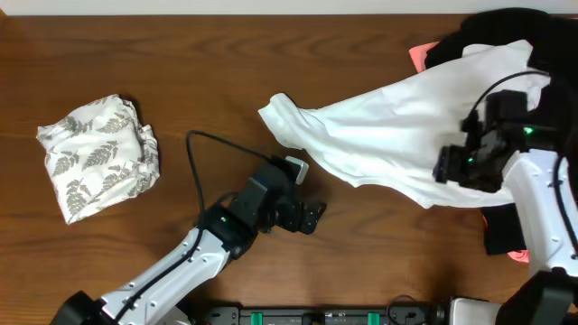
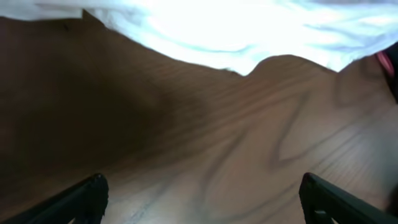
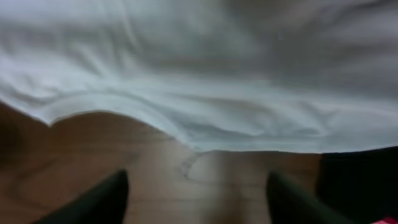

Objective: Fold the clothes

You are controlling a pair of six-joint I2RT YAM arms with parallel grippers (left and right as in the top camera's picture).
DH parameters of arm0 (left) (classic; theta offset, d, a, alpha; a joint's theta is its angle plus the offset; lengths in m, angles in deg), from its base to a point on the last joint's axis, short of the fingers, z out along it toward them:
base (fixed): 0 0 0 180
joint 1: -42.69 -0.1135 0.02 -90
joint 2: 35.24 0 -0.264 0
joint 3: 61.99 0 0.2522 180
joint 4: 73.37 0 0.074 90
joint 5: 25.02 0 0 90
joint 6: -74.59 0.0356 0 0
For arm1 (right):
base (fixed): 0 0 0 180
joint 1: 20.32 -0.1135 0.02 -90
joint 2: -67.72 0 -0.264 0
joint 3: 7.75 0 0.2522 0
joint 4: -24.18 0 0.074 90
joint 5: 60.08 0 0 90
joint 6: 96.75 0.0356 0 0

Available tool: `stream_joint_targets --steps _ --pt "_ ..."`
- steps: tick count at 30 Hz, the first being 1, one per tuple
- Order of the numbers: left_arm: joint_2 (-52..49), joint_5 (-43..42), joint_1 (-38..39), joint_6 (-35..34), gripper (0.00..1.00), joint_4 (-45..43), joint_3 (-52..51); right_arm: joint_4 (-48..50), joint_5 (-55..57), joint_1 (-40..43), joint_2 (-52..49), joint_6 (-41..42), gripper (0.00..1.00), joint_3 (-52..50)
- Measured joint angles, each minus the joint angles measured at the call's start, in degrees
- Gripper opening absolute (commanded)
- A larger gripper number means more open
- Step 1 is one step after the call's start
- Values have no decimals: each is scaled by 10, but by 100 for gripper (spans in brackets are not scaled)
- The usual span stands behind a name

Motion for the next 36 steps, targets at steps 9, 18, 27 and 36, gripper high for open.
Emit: stream_joint_targets --steps 9,18,27,36 --pt "31 59 -1 0 98 0 0 87 -4 -57 0 3 80 -130" --pt "50 76 -37 0 98 18 0 203 22 -64 0 5 86 -197" --pt "50 78 -76 0 98 54 0 303 29 -64 0 5 59 -253" --pt "50 78 -77 0 98 55 0 303 43 -64 8 11 1 -268"
